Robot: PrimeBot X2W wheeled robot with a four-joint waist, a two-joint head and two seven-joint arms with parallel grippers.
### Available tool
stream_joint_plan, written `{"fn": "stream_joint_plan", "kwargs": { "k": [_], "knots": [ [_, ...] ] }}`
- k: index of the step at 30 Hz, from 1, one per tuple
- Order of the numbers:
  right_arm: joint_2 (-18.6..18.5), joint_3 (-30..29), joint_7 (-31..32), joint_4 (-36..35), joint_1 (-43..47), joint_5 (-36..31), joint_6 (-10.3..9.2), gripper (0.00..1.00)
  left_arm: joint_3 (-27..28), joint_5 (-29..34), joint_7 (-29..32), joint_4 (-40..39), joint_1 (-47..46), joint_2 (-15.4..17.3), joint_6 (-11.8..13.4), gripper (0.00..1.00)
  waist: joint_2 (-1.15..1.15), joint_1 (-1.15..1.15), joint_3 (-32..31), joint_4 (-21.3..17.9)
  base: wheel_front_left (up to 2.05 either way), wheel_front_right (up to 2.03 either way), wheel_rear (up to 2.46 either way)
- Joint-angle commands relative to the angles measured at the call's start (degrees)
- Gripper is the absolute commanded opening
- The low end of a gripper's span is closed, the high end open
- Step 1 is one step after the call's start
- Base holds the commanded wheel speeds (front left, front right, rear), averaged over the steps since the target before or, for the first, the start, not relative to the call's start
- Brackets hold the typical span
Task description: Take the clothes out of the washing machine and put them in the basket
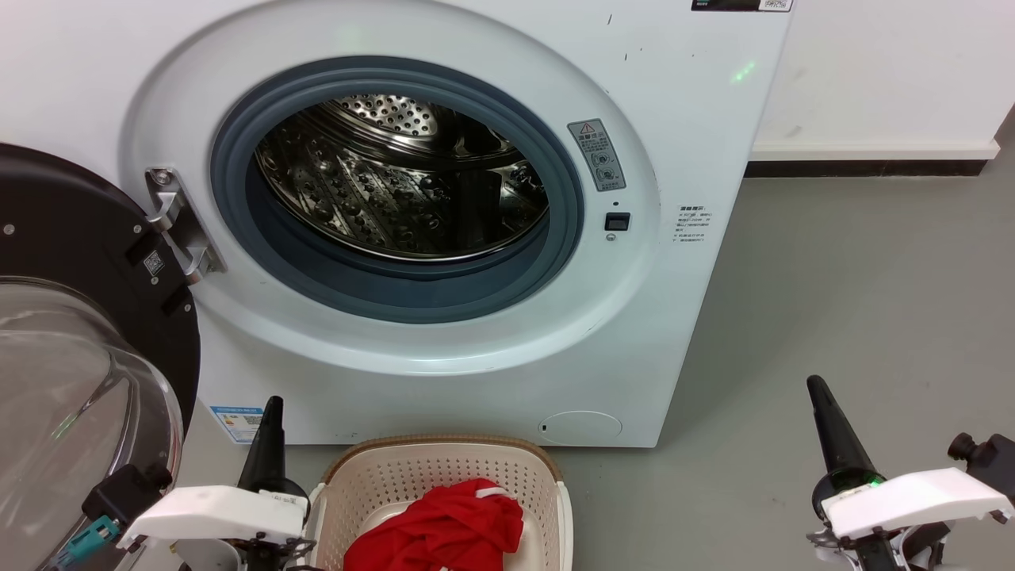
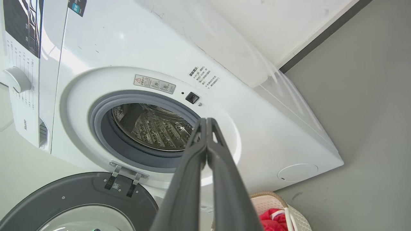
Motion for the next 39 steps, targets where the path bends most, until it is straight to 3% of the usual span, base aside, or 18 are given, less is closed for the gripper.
{"fn": "stream_joint_plan", "kwargs": {
  "k": [1, 39],
  "knots": [
    [-0.38, -0.25, 0.22, -0.13, -1.49, 1.89, 0.0, 0.0, 0.26, -1.54, 0.43, -0.35, -1.36, 0.11, -0.2, 0.0, 0.0, 0.0, 0.01, 0.01, 0.0, 0.0, 0.0],
    [-0.23, -2.94, 3.5, 3.45, -3.85, 24.13, 0.0, 0.0, 1.82, -22.86, 5.5, 1.84, -2.96, -0.32, -1.44, 0.0, 0.0, 0.0, 0.37, 0.18, 0.0, 0.0, 0.0]
  ]
}}
